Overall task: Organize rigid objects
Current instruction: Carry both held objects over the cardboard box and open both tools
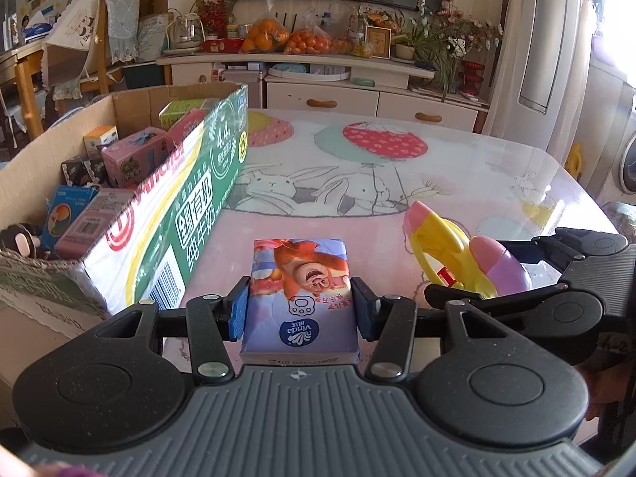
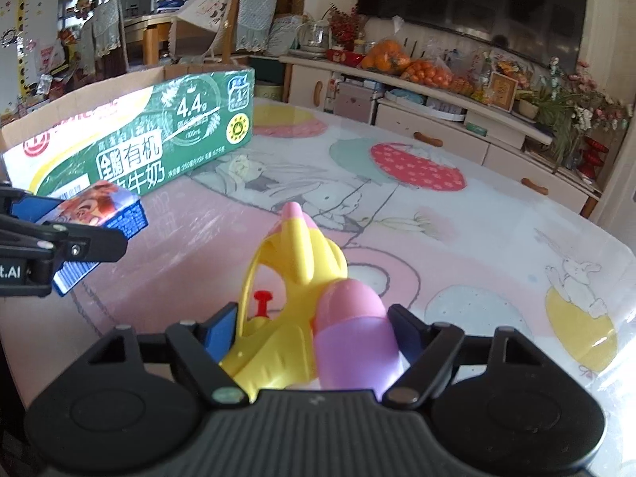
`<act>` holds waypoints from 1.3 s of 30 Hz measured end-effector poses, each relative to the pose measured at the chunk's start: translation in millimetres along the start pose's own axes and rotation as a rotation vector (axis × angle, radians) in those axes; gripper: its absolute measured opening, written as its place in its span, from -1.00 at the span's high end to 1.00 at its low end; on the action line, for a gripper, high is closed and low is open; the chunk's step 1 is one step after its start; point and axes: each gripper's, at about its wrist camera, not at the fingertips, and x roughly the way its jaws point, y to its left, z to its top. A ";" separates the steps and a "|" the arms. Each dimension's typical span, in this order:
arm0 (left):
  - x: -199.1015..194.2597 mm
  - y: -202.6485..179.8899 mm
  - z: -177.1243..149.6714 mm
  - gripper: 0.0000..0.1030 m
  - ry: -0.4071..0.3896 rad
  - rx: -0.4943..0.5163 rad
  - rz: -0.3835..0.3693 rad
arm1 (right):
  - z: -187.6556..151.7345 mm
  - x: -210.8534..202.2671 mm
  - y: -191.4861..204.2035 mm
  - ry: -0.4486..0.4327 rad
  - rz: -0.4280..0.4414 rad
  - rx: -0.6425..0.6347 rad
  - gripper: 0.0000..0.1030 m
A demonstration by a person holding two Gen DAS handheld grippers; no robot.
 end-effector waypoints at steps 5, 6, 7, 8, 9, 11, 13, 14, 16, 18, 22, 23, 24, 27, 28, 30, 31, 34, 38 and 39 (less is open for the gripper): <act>-15.6 7.9 4.5 -0.23 -0.027 0.006 0.012 | 6.7 -9.8 1.9 -0.021 -0.049 0.045 -0.54; -18.9 10.4 5.1 -0.23 -0.031 0.005 0.018 | 8.0 -12.2 2.2 -0.026 -0.057 0.054 -0.54; -19.9 12.1 6.3 -0.23 -0.036 0.003 0.023 | 9.5 -14.6 2.9 -0.030 -0.064 0.065 -0.54; -23.3 15.4 7.6 -0.23 -0.043 0.001 0.030 | 11.4 -16.8 3.5 -0.033 -0.069 0.073 -0.54; -26.7 18.5 8.5 -0.23 -0.048 -0.007 0.042 | 13.8 -18.9 4.6 -0.039 -0.074 0.080 -0.54; -32.0 25.3 12.0 -0.24 -0.058 -0.014 0.059 | 17.9 -23.0 6.6 -0.050 -0.078 0.093 -0.54; -37.8 33.1 13.7 -0.23 -0.067 -0.024 0.074 | 24.3 -25.8 9.5 -0.060 -0.077 0.105 -0.54; -39.6 36.3 15.2 -0.23 -0.071 -0.029 0.081 | 27.8 -27.0 11.7 -0.066 -0.076 0.109 -0.54; -44.8 43.8 17.5 -0.24 -0.082 -0.037 0.099 | 35.9 -29.1 16.3 -0.079 -0.071 0.112 -0.54; -47.2 50.7 21.9 -0.24 -0.090 -0.045 0.117 | 44.5 -31.5 22.2 -0.097 -0.067 0.109 -0.54; -51.1 63.0 29.3 -0.23 -0.104 -0.058 0.155 | 63.7 -33.4 35.8 -0.134 -0.057 0.087 -0.54; -50.8 64.3 32.2 -0.23 -0.107 -0.059 0.166 | 68.6 -33.2 39.7 -0.142 -0.054 0.080 -0.54; -50.2 67.0 35.6 -0.23 -0.109 -0.062 0.175 | 73.2 -32.9 43.3 -0.150 -0.048 0.076 -0.54; -49.0 73.4 43.2 -0.23 -0.112 -0.074 0.195 | 87.4 -31.9 53.3 -0.170 -0.026 0.065 -0.54; -48.3 73.9 45.4 -0.23 -0.115 -0.076 0.203 | 91.8 -31.3 56.8 -0.175 -0.021 0.058 -0.54; -46.8 78.3 50.0 -0.24 -0.122 -0.080 0.218 | 101.7 -29.2 64.0 -0.186 -0.007 0.045 -0.54; -46.6 81.1 51.6 -0.24 -0.123 -0.084 0.223 | 106.3 -27.9 66.9 -0.191 0.000 0.039 -0.54; -43.1 87.1 56.7 -0.24 -0.123 -0.097 0.236 | 120.0 -22.1 77.6 -0.199 0.020 0.022 -0.54; -33.1 101.3 65.1 -0.24 -0.115 -0.115 0.248 | 137.9 -12.5 89.7 -0.212 0.055 0.000 -0.54; -31.1 104.7 66.0 -0.24 -0.113 -0.118 0.252 | 142.3 -9.1 92.8 -0.214 0.063 -0.006 -0.54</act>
